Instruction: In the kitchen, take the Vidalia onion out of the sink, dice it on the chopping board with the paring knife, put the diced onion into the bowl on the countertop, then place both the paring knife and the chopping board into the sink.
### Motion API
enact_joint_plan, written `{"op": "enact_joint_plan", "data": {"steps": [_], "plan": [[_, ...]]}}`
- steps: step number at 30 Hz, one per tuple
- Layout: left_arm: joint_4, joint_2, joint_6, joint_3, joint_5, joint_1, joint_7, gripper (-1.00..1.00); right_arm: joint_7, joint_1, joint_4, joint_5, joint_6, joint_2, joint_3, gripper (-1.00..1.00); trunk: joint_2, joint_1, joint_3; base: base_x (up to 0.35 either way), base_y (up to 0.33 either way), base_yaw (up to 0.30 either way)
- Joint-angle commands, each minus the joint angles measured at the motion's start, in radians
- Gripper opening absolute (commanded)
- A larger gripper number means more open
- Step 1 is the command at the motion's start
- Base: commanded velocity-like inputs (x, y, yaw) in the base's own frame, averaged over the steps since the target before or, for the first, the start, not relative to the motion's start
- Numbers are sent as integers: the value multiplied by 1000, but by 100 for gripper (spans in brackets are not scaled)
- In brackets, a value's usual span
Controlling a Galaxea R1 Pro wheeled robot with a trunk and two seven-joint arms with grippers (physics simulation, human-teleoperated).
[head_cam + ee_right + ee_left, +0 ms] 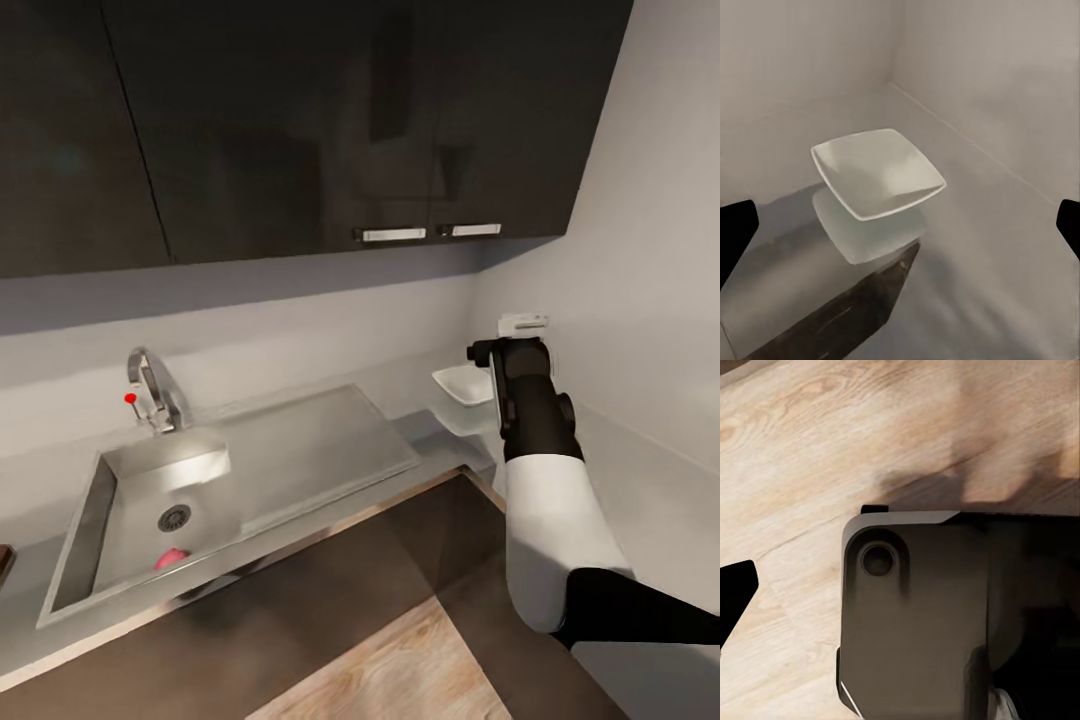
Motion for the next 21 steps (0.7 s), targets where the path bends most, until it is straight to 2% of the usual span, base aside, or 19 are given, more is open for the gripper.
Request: {"op": "enact_joint_plan", "data": {"steps": [1,10,21], "plan": [[-2,0,-1,1,2,0,0,100,0,-1,19,2,3,1,-3,100,-2,1,-2,148,0,0],[-2,0,-1,0,2,0,0,100,-6,-1,26,4,3,1,-5,100,-2,1,-2,71,0,0],[-2,0,-1,-1,2,0,0,100,-8,-1,23,4,4,1,-5,100,-2,1,-2,297,-55,0]]}}
